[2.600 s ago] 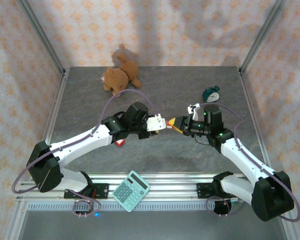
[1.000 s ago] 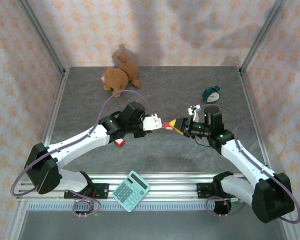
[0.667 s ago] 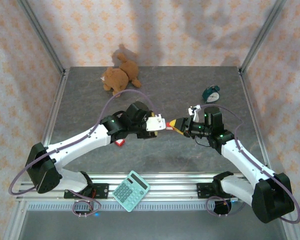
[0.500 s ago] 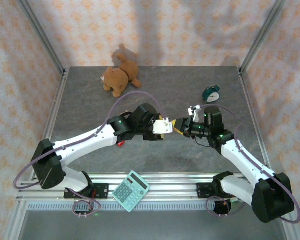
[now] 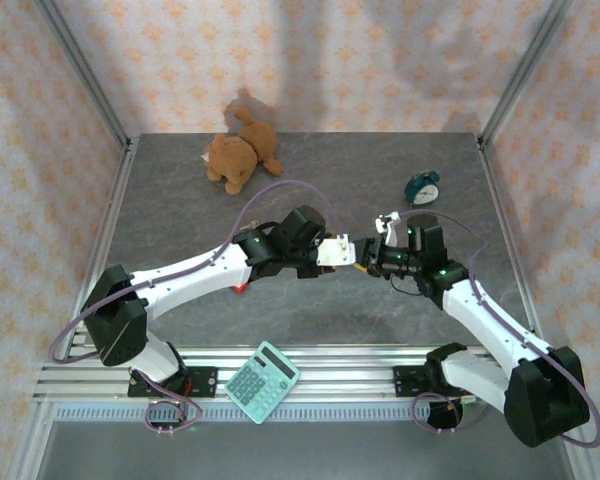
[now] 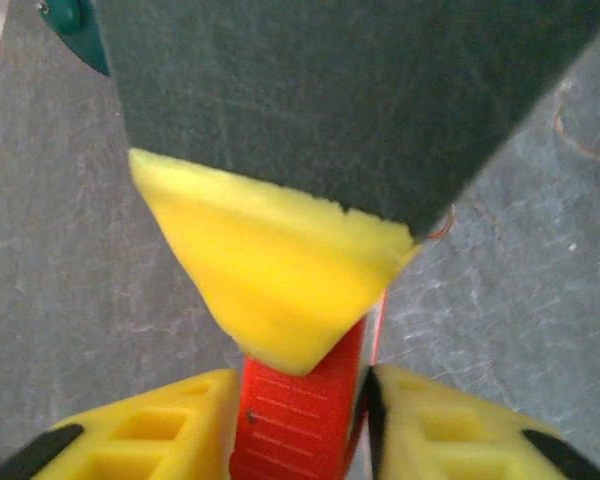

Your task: Unlock with the key

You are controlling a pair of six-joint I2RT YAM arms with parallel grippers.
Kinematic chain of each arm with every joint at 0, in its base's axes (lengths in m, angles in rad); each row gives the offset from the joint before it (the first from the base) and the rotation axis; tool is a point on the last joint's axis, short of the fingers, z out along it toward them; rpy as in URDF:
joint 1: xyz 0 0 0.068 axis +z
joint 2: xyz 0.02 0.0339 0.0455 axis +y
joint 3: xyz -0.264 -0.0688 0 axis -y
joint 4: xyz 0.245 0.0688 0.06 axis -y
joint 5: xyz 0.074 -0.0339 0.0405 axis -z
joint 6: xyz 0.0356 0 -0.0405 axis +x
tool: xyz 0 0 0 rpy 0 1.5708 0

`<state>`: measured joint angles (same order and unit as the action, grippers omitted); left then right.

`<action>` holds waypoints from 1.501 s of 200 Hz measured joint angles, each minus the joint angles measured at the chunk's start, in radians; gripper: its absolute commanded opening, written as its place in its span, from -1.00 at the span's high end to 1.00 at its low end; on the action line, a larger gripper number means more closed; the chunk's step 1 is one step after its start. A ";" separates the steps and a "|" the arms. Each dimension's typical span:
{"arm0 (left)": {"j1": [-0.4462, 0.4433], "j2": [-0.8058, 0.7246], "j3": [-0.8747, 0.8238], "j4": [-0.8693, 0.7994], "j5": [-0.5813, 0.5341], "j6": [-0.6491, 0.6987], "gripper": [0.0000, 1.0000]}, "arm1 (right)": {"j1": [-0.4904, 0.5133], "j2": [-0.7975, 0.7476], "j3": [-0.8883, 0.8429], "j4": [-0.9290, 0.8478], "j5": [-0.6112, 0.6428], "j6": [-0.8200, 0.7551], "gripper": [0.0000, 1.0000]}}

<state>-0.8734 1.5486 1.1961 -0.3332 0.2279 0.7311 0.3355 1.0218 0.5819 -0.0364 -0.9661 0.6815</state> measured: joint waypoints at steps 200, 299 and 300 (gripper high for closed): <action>-0.191 0.085 -0.326 0.780 -0.617 0.279 0.70 | 0.040 -0.177 -0.106 0.005 0.416 0.368 -0.49; -0.239 0.318 -0.339 1.305 -0.848 0.626 0.77 | 0.078 -0.161 -0.154 0.120 0.469 0.471 -0.17; -0.239 0.319 -0.339 1.308 -0.848 0.627 0.77 | 0.078 -0.160 -0.155 0.121 0.470 0.474 -0.17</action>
<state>-1.1126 1.8679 0.8570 0.9745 -0.6205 1.3582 0.4133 0.8616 0.4267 0.0849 -0.4961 1.1557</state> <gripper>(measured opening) 0.185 0.605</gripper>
